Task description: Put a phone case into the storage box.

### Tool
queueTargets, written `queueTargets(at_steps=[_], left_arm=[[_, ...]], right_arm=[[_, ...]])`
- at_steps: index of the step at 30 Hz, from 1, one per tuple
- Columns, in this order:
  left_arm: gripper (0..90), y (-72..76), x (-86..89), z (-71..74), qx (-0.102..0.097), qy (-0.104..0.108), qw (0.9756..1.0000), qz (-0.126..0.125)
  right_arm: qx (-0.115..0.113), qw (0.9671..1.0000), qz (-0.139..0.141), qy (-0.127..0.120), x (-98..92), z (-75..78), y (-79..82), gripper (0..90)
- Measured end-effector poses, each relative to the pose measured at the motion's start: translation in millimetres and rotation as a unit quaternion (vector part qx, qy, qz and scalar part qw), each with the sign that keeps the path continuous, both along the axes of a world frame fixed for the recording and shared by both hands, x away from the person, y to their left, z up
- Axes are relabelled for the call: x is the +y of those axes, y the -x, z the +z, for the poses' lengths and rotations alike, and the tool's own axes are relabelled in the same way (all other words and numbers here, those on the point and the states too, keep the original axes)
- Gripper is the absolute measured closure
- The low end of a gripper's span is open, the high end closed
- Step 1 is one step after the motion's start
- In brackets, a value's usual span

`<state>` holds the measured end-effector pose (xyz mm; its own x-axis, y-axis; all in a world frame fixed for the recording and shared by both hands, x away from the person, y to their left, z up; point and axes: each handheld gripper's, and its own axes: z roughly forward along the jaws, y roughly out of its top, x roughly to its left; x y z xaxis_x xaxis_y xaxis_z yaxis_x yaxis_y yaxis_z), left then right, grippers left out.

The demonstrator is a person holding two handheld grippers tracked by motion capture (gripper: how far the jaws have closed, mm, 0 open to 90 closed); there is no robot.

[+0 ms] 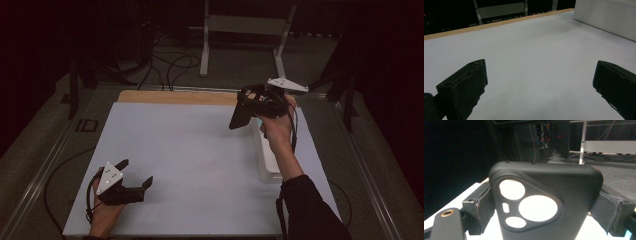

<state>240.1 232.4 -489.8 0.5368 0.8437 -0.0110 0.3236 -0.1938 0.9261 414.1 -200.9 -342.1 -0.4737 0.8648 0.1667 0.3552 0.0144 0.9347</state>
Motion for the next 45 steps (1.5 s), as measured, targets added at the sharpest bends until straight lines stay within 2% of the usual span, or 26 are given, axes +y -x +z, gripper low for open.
queueTargets(at_steps=[13,22,29,45], left_arm=[[0.1,0.1,0.4,0.1,0.000,0.000,1.0000,0.000],[0.1,-0.1,0.0,-0.1,0.001,-0.001,1.0000,-0.002],[0.1,-0.1,0.2,-0.2,0.001,-0.001,1.0000,-0.002],[0.1,-0.4,0.1,-0.8,0.002,-0.001,1.0000,-0.003]], right_arm=[[-0.009,0.9992,-0.037,-0.008,-17.0,7.5,-7.7,13.8],[-0.009,0.9974,-0.070,-0.016,-32.6,5.3,-14.2,13.7],[-0.006,0.9959,-0.090,0.000,-40.8,2.6,-19.4,13.8],[-0.004,0.9928,-0.109,0.049,-47.8,-2.5,-27.9,13.7]])
